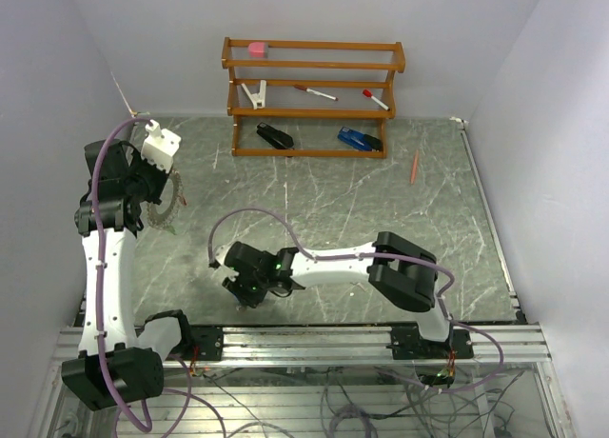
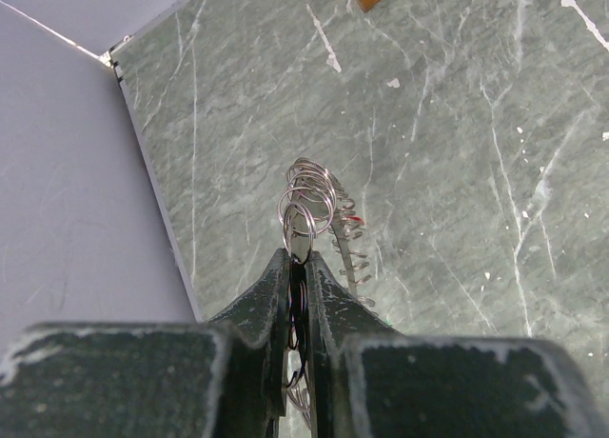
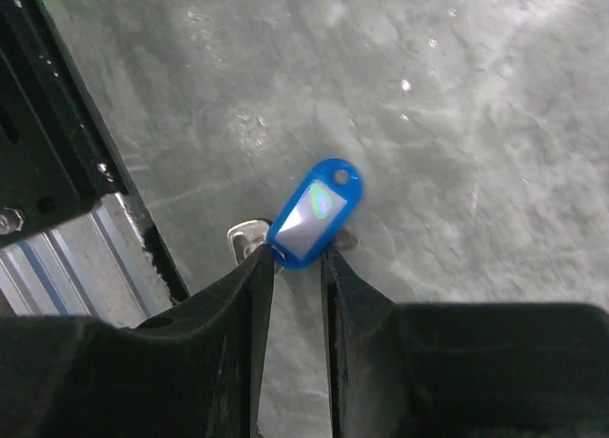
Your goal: Put the keys on the keyring
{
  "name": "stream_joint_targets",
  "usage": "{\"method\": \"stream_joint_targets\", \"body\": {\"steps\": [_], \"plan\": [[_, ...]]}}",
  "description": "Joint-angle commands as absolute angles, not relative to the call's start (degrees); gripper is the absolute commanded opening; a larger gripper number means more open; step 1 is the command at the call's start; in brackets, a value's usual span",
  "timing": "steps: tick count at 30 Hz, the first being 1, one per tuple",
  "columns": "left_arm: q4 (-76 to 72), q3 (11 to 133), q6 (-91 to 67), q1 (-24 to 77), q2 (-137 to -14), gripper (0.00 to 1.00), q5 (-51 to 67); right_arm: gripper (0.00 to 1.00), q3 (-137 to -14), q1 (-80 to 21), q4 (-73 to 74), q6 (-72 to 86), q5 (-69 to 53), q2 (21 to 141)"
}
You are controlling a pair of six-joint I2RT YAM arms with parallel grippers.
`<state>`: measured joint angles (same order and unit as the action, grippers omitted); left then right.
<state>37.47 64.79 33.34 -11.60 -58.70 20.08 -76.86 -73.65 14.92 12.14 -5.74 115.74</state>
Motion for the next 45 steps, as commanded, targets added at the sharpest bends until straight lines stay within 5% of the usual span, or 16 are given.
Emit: {"method": "stream_joint_targets", "body": {"steps": [1,9,15,24,28,31,45], "plan": [[34.6,65.1,32.9,-12.4,-57.4,0.07,21.8,0.27,-79.6,-75.4,15.8,13.0,-5.6,118.8],[33.9,64.6,32.6,-12.4,-57.2,0.07,21.7,0.27,-81.3,-76.1,17.4,14.2,-5.1,120.5],[33.8,64.6,32.8,-12.4,-57.1,0.07,21.5,0.00,-80.9,-75.6,16.4,15.7,-0.4,120.4],[33.6,64.4,33.0,-12.5,-57.0,0.07,21.1,0.00,-78.8,-69.5,17.6,16.6,6.6,116.1],[33.3,64.6,32.7,-12.5,-57.0,0.07,21.3,0.18,-82.3,-70.9,20.2,15.1,3.0,115.3],[33.4,64.8,32.7,-12.5,-56.9,0.07,20.8,0.44,-85.2,-72.9,22.8,16.7,0.9,117.3],[33.6,65.7,32.8,-12.5,-56.8,0.07,20.8,0.52,-90.0,-76.0,22.7,22.3,-0.5,123.0]]}}
